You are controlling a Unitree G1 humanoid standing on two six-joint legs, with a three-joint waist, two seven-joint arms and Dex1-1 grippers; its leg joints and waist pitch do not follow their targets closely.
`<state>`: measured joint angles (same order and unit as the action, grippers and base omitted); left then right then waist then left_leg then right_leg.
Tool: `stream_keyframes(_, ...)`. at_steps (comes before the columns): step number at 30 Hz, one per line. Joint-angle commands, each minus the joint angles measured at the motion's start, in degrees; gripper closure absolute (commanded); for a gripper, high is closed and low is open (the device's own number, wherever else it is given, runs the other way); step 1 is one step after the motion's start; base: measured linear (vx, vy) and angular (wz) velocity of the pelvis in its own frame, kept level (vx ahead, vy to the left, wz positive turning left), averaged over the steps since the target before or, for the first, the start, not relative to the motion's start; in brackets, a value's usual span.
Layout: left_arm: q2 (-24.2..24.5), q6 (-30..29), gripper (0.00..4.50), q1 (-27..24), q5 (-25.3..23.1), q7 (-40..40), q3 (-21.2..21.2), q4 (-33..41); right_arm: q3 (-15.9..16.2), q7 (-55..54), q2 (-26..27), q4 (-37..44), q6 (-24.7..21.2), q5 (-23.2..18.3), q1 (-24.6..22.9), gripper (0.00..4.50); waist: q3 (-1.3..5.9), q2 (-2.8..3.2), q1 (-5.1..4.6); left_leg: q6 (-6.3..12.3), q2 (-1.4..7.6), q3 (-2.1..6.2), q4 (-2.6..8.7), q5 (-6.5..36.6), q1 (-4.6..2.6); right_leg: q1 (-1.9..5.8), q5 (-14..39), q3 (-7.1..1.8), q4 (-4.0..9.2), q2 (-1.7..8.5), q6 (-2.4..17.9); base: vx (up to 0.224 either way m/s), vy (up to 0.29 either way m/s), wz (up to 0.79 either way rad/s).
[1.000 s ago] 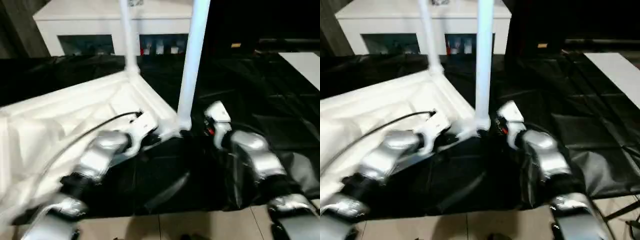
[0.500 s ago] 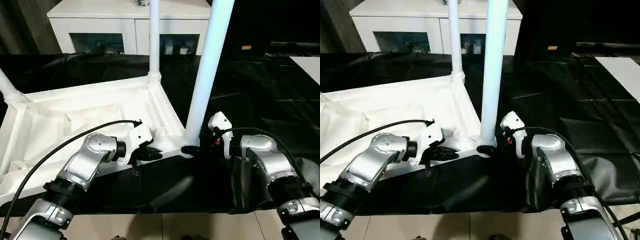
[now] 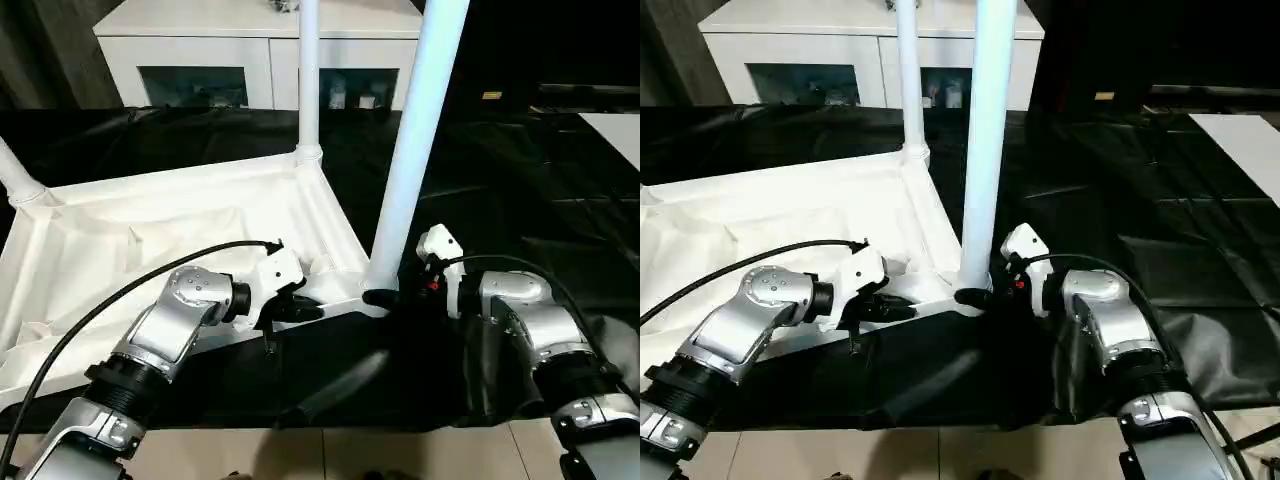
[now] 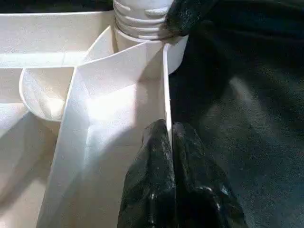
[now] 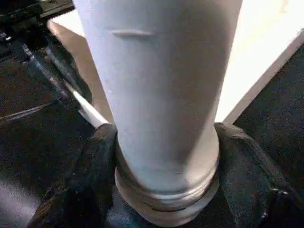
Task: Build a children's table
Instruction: Rotate leg to tighten
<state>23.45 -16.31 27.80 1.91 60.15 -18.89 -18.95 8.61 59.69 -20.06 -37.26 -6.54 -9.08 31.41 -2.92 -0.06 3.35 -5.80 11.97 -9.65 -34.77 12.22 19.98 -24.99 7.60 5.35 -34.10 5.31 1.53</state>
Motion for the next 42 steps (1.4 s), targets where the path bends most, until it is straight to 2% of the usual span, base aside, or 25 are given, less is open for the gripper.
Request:
stream_keyframes(1, -2.52, -1.00, 4.50, 1.28, -0.78, -2.92, -0.36, -0.84, -3.48, -12.11, 3.20, -4.14, -0.81, 1.08, 1.74, 1.80, 3.98, -0.24, -0.10, 3.42, 0.59, -0.42, 4.13, 9.23, 0.49, 4.22, 19.07, -2.31, 3.87, 2.44, 10.73, 0.000, 0.000, 0.00)
stream_keyframes(2, -2.57, -1.01, 4.50, 1.30, -0.81, -3.01, -0.35, -0.89, -3.55, -12.29, 3.27, -4.19, -0.85, 1.06, 1.76, 1.81, 3.94, -0.27, -0.32, 3.17, 0.54, -0.44, 4.16, 9.36, 0.51, 4.22, 19.50, -2.34, 3.95, 2.38, 10.59, 0.000, 0.000, 0.00)
stream_keyframes(3, -4.03, -2.07, 4.50, 2.00, -1.51, -5.76, -0.09, -2.41, -5.53, -17.75, 5.70, -5.27, -1.73, 0.25, 2.30, 1.81, 4.00, 0.03, -0.37, 2.52, 0.47, -0.19, 4.27, 9.59, 0.48, 4.34, 20.43, -2.20, 3.96, 2.45, 10.05, 0.000, 0.000, 0.00)
stream_keyframes(4, -6.64, -3.43, 4.50, 3.37, -2.55, -10.47, 0.46, -4.93, -8.04, -25.94, 9.09, -6.55, -3.29, -0.54, 3.08, 1.81, 3.96, -0.12, -0.76, 2.07, 0.40, -0.25, 4.29, 10.14, 0.42, 4.14, 20.87, -2.22, 4.09, 2.26, 9.62, 0.000, 0.000, 0.00)
stream_keyframes(6, -7.66, -3.86, 4.50, 3.92, -2.83, -12.22, 0.72, -5.84, -8.63, -28.76, 10.09, -6.93, -3.82, -0.47, 3.34, 1.81, 3.98, -0.11, -1.05, 1.28, 0.26, -0.12, 4.37, 11.14, 0.29, 4.18, 22.87, -2.03, 4.38, 2.29, 8.90, 0.000, 0.000, 0.00)
stream_keyframes(10, -15.26, -4.45, 4.50, 8.49, -4.56, -25.89, 3.00, -13.29, -10.25, -43.43, 16.36, -11.13, -3.07, 0.57, 5.63, 1.81, 4.01, -0.10, -1.35, 1.35, -0.06, -0.35, 4.15, 11.94, 0.21, 3.75, 24.36, -1.97, 4.92, 2.17, 7.89, 0.000, 0.000, 0.00)
stream_keyframes(11, -15.70, -4.36, 4.50, 8.76, -4.64, -26.65, 3.12, -13.69, -10.26, -44.07, 16.76, -11.51, -2.96, 0.58, 5.85, 1.81, 4.01, -0.10, -1.35, 1.35, -0.06, -0.35, 4.15, 11.94, 0.21, 3.75, 24.36, -1.97, 4.92, 2.17, 7.89, 0.000, 0.000, 0.00)
stream_keyframes(12, -18.01, -3.95, 4.50, 10.12, -5.09, -30.76, 3.80, -15.74, -10.07, -47.97, 18.88, -13.43, -1.77, 1.18, 6.98, 1.82, 4.11, 0.18, -1.26, 1.33, -0.06, -0.41, 4.03, 12.50, -0.03, 3.54, 24.04, -1.92, 5.13, 2.14, 7.92, 0.000, 0.000, 0.00)
stream_keyframes(14, -19.99, -3.22, 4.50, 11.33, -6.06, -34.08, 4.12, -17.99, -9.92, -50.87, 21.52, -15.13, 0.53, 2.34, 8.11, 1.82, 4.17, 0.02, -1.02, 1.85, -0.09, -0.30, 4.15, 11.92, 0.35, 3.94, 22.86, -1.86, 4.90, 2.23, 7.83, 0.000, 0.000, 0.00)
stream_keyframes(18, -21.23, -2.21, 4.50, 11.75, -6.58, -34.98, 4.11, -19.38, -8.69, -50.28, 23.49, -15.78, 3.12, 3.69, 8.81, 1.82, 4.29, 0.13, -0.85, 3.09, -0.12, -0.36, 4.11, 11.39, 0.54, 4.03, 21.06, -1.84, 4.74, 2.24, 8.09, 0.000, 0.000, 0.00)
stream_keyframes(19, -21.03, -1.75, 4.50, 11.36, -6.50, -34.07, 3.98, -18.88, -8.39, -48.54, 23.28, -14.98, 4.22, 3.68, 8.72, 1.82, 4.28, -0.08, -0.78, 3.39, -0.08, -0.37, 4.14, 11.33, 0.63, 4.09, 20.81, -1.84, 4.69, 2.26, 8.15, 0.000, 0.000, 0.00)
stream_keyframes(20, -20.82, -1.50, 4.50, 11.11, -6.32, -33.65, 4.09, -18.57, -7.99, -47.94, 22.68, -14.36, 5.39, 4.17, 8.60, 1.82, 4.29, 0.00, -0.72, 3.51, -0.05, -0.34, 4.17, 11.27, 0.60, 4.09, 20.70, -1.84, 4.61, 2.27, 8.23, 0.000, 0.000, 0.00)
stream_keyframes(22, -19.32, -0.98, 4.50, 10.15, -5.99, -31.43, 3.94, -17.06, -8.11, -46.31, 20.52, -12.49, 6.47, 4.18, 8.25, 1.26, 4.28, -0.14, -0.71, 3.77, -0.04, -0.41, 4.13, 11.19, 0.63, 4.06, 20.72, -1.85, 4.62, 2.26, 8.32, 0.000, 0.000, 0.00)
stream_keyframes(25, -16.72, -0.18, 4.50, 8.45, -5.61, -27.30, 3.34, -14.40, -8.44, -41.50, 17.50, -9.86, 5.86, 3.07, 7.46, 1.05, 4.24, -0.12, -0.70, 4.64, 0.03, -0.30, 4.18, 10.39, 1.02, 4.41, 19.93, -1.87, 4.43, 2.39, 8.36, 0.000, 0.000, 0.00)
stream_keyframes(26, -16.12, -0.05, 4.50, 8.00, -5.38, -26.18, 3.23, -13.74, -8.95, -39.37, 17.09, -9.06, 5.49, 1.89, 7.14, 1.05, 4.28, -0.02, -0.93, 4.90, 0.04, -0.22, 4.18, 10.15, 1.27, 4.69, 19.39, -1.84, 4.31, 2.38, 8.40, 0.000, 0.000, 0.00)
stream_keyframes(28, -14.63, 1.40, 4.50, 6.97, -5.73, -24.81, 2.85, -12.79, -9.39, -32.79, 15.21, -7.65, 4.84, -0.16, 6.23, 1.05, 4.39, -0.17, -1.10, 5.66, 0.04, -0.30, 4.00, 10.03, 1.09, 4.69, 18.60, -1.85, 4.29, 2.35, 9.00, 0.000, 0.000, 0.00)
stream_keyframes(29, -14.11, 2.36, 4.50, 6.52, -5.81, -24.26, 2.70, -12.43, -9.16, -29.73, 14.20, -7.05, 4.73, -0.71, 5.73, 1.05, 4.34, 0.10, -1.11, 5.97, 0.03, -0.37, 3.96, 10.04, 1.02, 4.49, 18.54, -1.88, 4.34, 2.33, 9.29, 0.000, 0.000, 0.00)
stream_keyframes(31, -12.45, 2.56, 4.50, 4.83, -5.34, -21.16, 2.10, -10.87, -7.27, -20.59, 10.43, -4.68, 4.60, -1.42, 3.58, 1.05, 4.24, -0.04, -1.02, 6.71, 0.26, -0.38, 3.97, 10.00, 0.90, 4.46, 19.03, -1.83, 4.42, 2.37, 9.75, 0.000, 0.000, 0.00)
stream_keyframes(33, -11.16, 1.72, 4.50, 3.50, -4.46, -18.35, 1.81, -9.42, -5.50, -13.90, 7.18, -3.15, 4.34, -1.28, 1.97, 1.05, 4.19, 0.03, -0.90, 6.72, 0.43, -0.42, 3.96, 10.26, 0.78, 4.35, 19.69, -1.84, 4.44, 2.33, 10.06, 0.000, 0.000, 0.00)
stream_keyframes(35, -9.21, 4.03, 4.50, 2.30, -3.53, -14.41, 1.05, -7.78, -4.15, -8.92, 4.30, -1.98, 4.25, -0.89, 0.74, 1.05, 4.14, 0.01, -0.87, 6.61, 0.50, -0.35, 4.04, 10.29, 0.96, 4.45, 19.65, -1.86, 4.39, 2.35, 10.27, 0.000, 0.000, 0.00)
stream_keyframes(37, -6.96, 4.32, 4.50, 0.95, -1.49, -8.49, 0.29, -4.86, -3.49, -5.17, 2.18, -1.18, 3.89, -0.76, 0.13, 1.05, 4.08, -0.19, -0.97, 6.34, 0.47, -0.39, 4.08, 11.16, 0.86, 4.28, 20.98, -1.88, 4.53, 2.36, 10.32, 0.000, 0.000, 0.00)
stream_keyframes(38, -4.93, 3.97, 4.50, 0.02, 0.04, -3.76, -0.47, -2.23, -2.94, -2.52, 0.84, -0.80, 3.42, -0.71, -0.07, 1.05, 4.16, -0.04, -0.87, 6.07, 0.51, -0.17, 4.13, 11.27, 0.85, 4.38, 21.33, -1.83, 4.32, 2.50, 10.27, 0.000, 0.000, 0.00)
stream_keyframes(39, -4.83, 3.94, 4.50, -0.02, 0.10, -3.56, -0.50, -2.11, -2.91, -2.40, 0.78, -0.78, 3.40, -0.71, -0.08, 1.05, 4.01, -0.08, -0.98, 6.01, 0.57, -0.24, 4.20, 11.56, 0.82, 4.26, 22.05, -1.90, 4.46, 2.46, 10.20, 0.000, 0.000, 0.00)
stream_keyframes(40, -2.96, 4.00, 4.50, -0.78, 1.54, 0.51, -0.91, 0.22, -2.12, 0.45, -0.48, -0.40, 3.02, -0.56, -0.26, 1.05, 3.92, 0.15, -0.95, 5.80, 0.73, -0.31, 4.28, 12.28, 0.48, 3.91, 22.77, -2.03, 4.66, 2.44, 10.30, 0.000, 0.000, 0.00)
stream_keyframes(42, -2.67, 3.64, 4.50, -0.84, 1.91, 1.09, -0.61, 0.76, -1.91, 0.89, -0.74, -0.48, 3.30, -0.35, -0.18, 1.05, 3.86, 0.10, -0.85, 5.60, 0.75, -0.46, 4.24, 12.87, 0.37, 3.76, 22.75, -2.02, 4.68, 2.25, 10.48, 0.000, 0.000, 0.00)
